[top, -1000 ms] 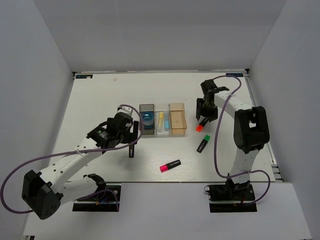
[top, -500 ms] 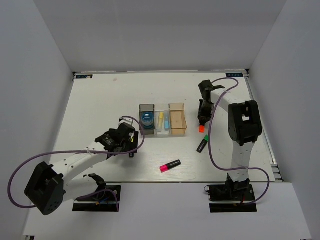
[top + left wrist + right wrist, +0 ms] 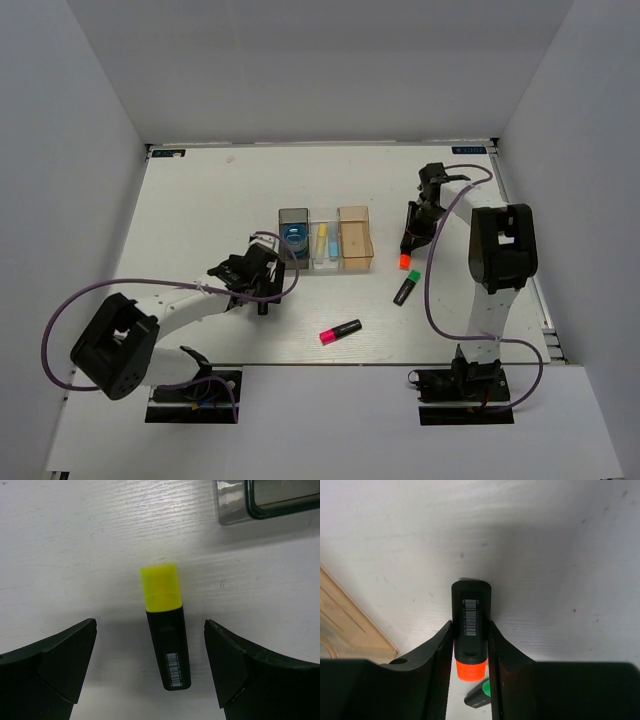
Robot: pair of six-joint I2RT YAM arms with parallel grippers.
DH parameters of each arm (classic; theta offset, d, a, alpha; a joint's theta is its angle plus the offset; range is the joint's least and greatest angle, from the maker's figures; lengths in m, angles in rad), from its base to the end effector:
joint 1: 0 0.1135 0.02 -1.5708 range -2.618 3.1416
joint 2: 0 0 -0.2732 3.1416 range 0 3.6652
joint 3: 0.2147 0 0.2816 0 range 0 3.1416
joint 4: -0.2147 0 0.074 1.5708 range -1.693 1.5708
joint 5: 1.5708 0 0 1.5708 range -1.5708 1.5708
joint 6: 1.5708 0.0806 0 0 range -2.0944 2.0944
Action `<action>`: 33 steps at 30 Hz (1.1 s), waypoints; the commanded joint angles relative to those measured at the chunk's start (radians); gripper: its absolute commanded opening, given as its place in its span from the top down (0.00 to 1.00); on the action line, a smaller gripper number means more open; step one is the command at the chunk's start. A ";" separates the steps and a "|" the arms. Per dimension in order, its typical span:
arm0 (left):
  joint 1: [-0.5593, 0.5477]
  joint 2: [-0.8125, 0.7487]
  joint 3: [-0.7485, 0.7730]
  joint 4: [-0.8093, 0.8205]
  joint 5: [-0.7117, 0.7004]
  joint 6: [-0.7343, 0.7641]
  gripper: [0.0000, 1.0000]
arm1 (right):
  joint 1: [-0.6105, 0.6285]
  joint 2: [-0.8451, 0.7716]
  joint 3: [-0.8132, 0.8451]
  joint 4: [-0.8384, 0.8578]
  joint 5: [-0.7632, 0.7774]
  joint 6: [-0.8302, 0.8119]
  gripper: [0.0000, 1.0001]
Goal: Sort the stationery into containers
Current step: Pick up the stationery from the center of the board, then place the stationery in the storage box.
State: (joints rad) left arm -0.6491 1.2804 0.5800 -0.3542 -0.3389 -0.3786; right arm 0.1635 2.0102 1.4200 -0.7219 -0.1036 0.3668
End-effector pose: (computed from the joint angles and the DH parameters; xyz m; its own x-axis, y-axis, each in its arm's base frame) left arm 0.2272 -0.1388 0.1133 -0.8062 0.1741 -0.5655 0.1522 0.9846 0.0862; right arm 0.4304 0.0795 0.1084 -0.9578 0.2035 -0.2030 0.1666 0.9685 0.1851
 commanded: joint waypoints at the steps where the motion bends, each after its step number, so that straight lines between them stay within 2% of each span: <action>1: 0.012 0.040 0.041 0.046 0.027 0.014 0.02 | 0.004 -0.082 -0.020 -0.001 -0.100 -0.098 1.00; 5: 0.009 0.080 0.049 0.047 0.034 -0.006 0.06 | 0.008 -0.200 -0.024 0.039 -0.154 -0.178 1.00; 6: 0.008 0.086 0.043 0.052 0.032 -0.016 0.07 | 0.014 -0.217 -0.026 0.051 -0.230 -0.193 1.00; 10: 0.008 0.102 0.031 0.070 0.026 -0.028 0.21 | 0.056 -0.283 0.020 0.070 -0.338 -0.255 1.00; 11: 0.008 0.102 0.027 0.070 0.026 -0.032 0.27 | 0.062 -0.278 0.034 0.070 -0.361 -0.253 1.00; 15: 0.005 0.119 0.017 0.072 0.029 -0.046 0.36 | 0.109 -0.226 0.101 0.058 -0.396 -0.221 1.00; 16: -0.003 0.120 0.011 0.093 0.029 -0.052 0.42 | 0.123 -0.191 0.117 0.053 -0.406 -0.215 1.00; 17: -0.001 0.120 0.008 0.077 0.028 -0.054 0.46 | 0.136 -0.177 0.132 0.050 -0.403 -0.206 1.00; 22: -0.020 0.116 -0.008 0.069 0.014 -0.068 0.51 | 0.226 -0.069 0.221 0.030 -0.314 -0.184 1.00; 23: -0.017 0.114 -0.011 0.066 0.014 -0.068 0.59 | 0.231 -0.061 0.229 0.024 -0.292 -0.181 1.00; 25: -0.017 0.103 -0.017 0.058 0.012 -0.066 0.66 | 0.252 -0.036 0.241 0.030 -0.269 -0.177 1.00; 26: -0.017 0.100 -0.019 0.057 0.012 -0.066 0.75 | 0.257 -0.031 0.249 0.029 -0.252 -0.178 1.00; 27: -0.017 0.099 -0.019 0.051 0.012 -0.066 0.79 | 0.261 -0.022 0.250 0.030 -0.245 -0.178 1.00; 29: -0.021 0.085 -0.020 0.041 0.014 -0.063 0.91 | 0.274 -0.008 0.272 0.018 -0.226 -0.178 0.88; 30: -0.018 0.082 -0.022 0.038 0.012 -0.060 0.95 | 0.277 -0.002 0.281 0.013 -0.225 -0.183 0.71; 31: -0.018 0.074 -0.023 0.026 0.012 -0.065 0.99 | 0.283 -0.002 0.283 0.007 -0.214 -0.186 0.63; 33: -0.021 0.037 -0.025 0.018 0.012 -0.063 0.99 | 0.286 -0.014 0.274 0.006 -0.199 -0.198 0.44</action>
State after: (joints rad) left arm -0.6636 1.3579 0.5812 -0.2653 -0.3256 -0.4389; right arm 0.4454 2.0167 1.6508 -0.7036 -0.3416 0.1795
